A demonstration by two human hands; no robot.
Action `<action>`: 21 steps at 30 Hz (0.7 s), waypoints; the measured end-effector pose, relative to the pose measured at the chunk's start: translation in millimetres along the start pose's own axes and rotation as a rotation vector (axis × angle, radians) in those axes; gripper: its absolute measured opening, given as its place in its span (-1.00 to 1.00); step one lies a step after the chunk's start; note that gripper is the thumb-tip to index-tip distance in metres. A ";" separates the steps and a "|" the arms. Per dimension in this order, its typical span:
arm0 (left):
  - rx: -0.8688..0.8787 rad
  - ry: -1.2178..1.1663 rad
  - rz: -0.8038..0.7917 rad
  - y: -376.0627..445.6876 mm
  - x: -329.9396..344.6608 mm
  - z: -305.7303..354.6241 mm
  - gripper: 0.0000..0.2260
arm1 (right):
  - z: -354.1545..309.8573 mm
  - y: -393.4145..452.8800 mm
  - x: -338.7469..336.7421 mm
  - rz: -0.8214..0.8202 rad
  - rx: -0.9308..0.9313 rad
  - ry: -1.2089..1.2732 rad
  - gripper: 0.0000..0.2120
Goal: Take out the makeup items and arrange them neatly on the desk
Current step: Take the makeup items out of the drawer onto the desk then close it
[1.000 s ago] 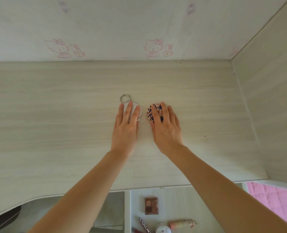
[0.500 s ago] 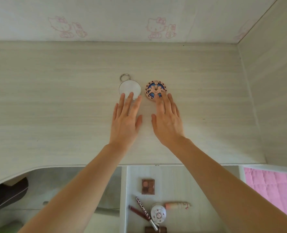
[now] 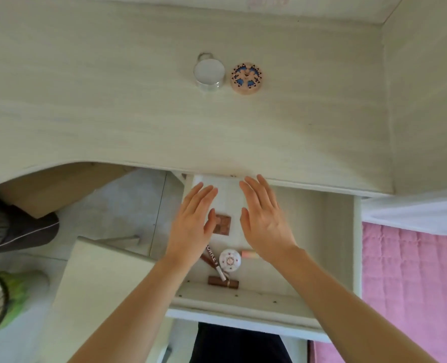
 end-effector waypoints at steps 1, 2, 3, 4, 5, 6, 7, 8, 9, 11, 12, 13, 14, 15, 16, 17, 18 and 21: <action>-0.009 0.010 -0.030 -12.8 2.8 -0.1 -0.64 | -0.3 -12.9 4.3 -0.014 -0.004 0.006 -0.54; -0.014 0.023 -0.058 -24.9 5.4 -0.5 -0.65 | -0.1 -25.5 8.9 -0.030 -0.009 0.005 -0.54; -0.020 0.035 -0.086 -36.2 8.5 -0.8 -0.65 | 0.5 -37.8 14.0 -0.045 -0.014 -0.001 -0.55; -0.034 0.048 -0.119 -46.7 12.1 -1.4 -0.65 | 2.0 -49.7 19.4 -0.062 -0.019 -0.006 -0.55; -0.057 0.062 -0.165 -55.9 16.4 -2.1 -0.65 | 4.3 -60.8 25.3 -0.084 -0.017 -0.005 -0.55; -0.086 0.071 -0.219 -63.6 21.4 -3.3 -0.65 | 7.3 -70.5 31.8 -0.112 -0.005 -0.004 -0.55; -0.110 0.074 -0.275 -69.2 27.0 -5.1 -0.65 | 10.8 -79.1 38.7 -0.151 0.012 -0.009 -0.54; -0.123 0.076 -0.326 -72.3 33.5 -7.3 -0.65 | 14.3 -86.6 46.4 -0.198 0.027 -0.023 -0.53; -0.125 0.080 -0.370 -72.7 40.9 -9.7 -0.64 | 18.0 -92.8 55.3 -0.250 0.033 -0.047 -0.52; -0.137 0.098 -0.427 -66.6 56.5 -16.5 -0.61 | 25.4 -101.6 75.2 -0.366 0.022 -0.098 -0.50; -0.152 0.114 -0.444 -61.7 64.3 -21.1 -0.59 | 28.9 -103.9 85.2 -0.423 0.022 -0.114 -0.49; -0.166 0.133 -0.457 -56.6 72.0 -25.7 -0.56 | 32.0 -105.0 94.5 -0.467 0.024 -0.127 -0.47; -0.172 0.156 -0.475 -52.0 79.9 -30.2 -0.52 | 34.6 -105.1 102.9 -0.502 0.022 -0.138 -0.46; -0.162 0.187 -0.503 -48.0 88.0 -34.3 -0.48 | 36.5 -104.8 111.0 -0.530 0.013 -0.148 -0.44; -0.136 0.223 -0.538 -45.1 95.8 -37.9 -0.43 | 38.0 -104.5 118.2 -0.552 0.002 -0.158 -0.41; -0.102 0.257 -0.568 -43.2 103.2 -41.3 -0.40 | 39.2 -104.5 124.7 -0.570 -0.009 -0.165 -0.39; -0.073 0.278 -0.586 -41.9 109.6 -44.8 -0.37 | 39.6 -104.5 130.4 -0.586 -0.018 -0.171 -0.36; -0.007 0.302 -0.576 -39.2 122.2 -53.3 -0.39 | 36.2 -104.9 144.7 -0.619 -0.038 -0.175 -0.29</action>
Point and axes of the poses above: each hand's wrist, its own y-axis towards the middle knuckle, its own x-axis out of the palm, z = x × y, the point moved 4 cm from there along y, towards the middle knuckle, and after that the axes turned 8 degrees about z, right-handed, at the moved point
